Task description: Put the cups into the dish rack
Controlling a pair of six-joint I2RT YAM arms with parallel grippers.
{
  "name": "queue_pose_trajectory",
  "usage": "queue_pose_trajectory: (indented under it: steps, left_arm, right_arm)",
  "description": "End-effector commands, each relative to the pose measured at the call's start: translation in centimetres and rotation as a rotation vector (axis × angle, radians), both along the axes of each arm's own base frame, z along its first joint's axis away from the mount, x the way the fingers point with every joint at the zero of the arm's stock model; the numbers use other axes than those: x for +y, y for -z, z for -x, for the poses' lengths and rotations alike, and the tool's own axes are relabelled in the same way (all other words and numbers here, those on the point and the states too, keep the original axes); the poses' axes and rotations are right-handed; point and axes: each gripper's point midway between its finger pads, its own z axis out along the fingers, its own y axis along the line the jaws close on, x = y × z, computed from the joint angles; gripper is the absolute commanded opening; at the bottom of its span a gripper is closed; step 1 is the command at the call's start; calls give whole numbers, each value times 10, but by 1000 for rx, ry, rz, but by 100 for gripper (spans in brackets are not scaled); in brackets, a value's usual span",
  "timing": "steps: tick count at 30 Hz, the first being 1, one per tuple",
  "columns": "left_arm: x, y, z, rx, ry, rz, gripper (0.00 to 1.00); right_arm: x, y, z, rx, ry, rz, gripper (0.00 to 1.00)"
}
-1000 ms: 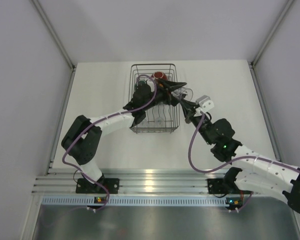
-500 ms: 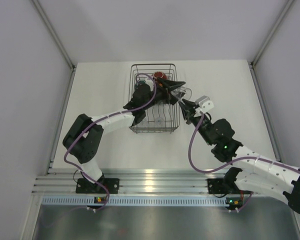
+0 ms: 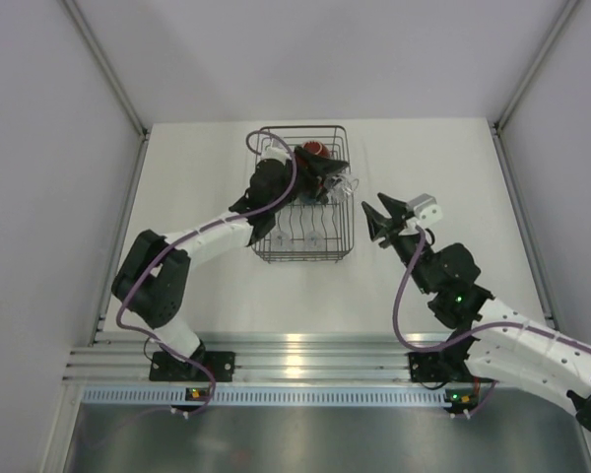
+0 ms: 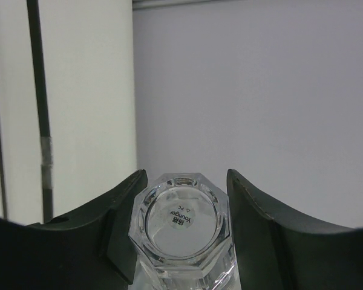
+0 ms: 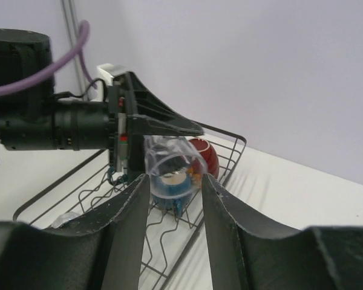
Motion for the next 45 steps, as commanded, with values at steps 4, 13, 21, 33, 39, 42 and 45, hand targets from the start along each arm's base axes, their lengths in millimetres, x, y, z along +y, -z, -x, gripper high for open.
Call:
queue_pose_trajectory:
  steps: [4, 13, 21, 33, 39, 42, 45]
  left_arm:
    - [41, -25, 29, -357, -111, -308, 0]
    - [42, -14, 58, -550, -128, -530, 0]
    - [17, 9, 84, -690, -148, -782, 0]
    - [4, 56, 78, -705, -154, -895, 0]
    - [-3, 62, 75, -729, -150, -887, 0]
    - [-4, 69, 71, -727, -154, -910, 0]
    - [-5, 74, 69, -738, -158, -919, 0]
  right_arm:
    - [-32, -9, 8, -8, 95, -64, 42]
    - [-48, -4, 11, 12, 142, -93, 42]
    - [-60, -3, 14, 30, 174, -120, 42]
    - [-77, 1, 21, 45, 207, -149, 42]
    - [-78, 3, 22, 48, 208, -143, 42]
    - [-77, 5, 22, 53, 204, -141, 43]
    - [-77, 6, 22, 55, 205, -137, 43]
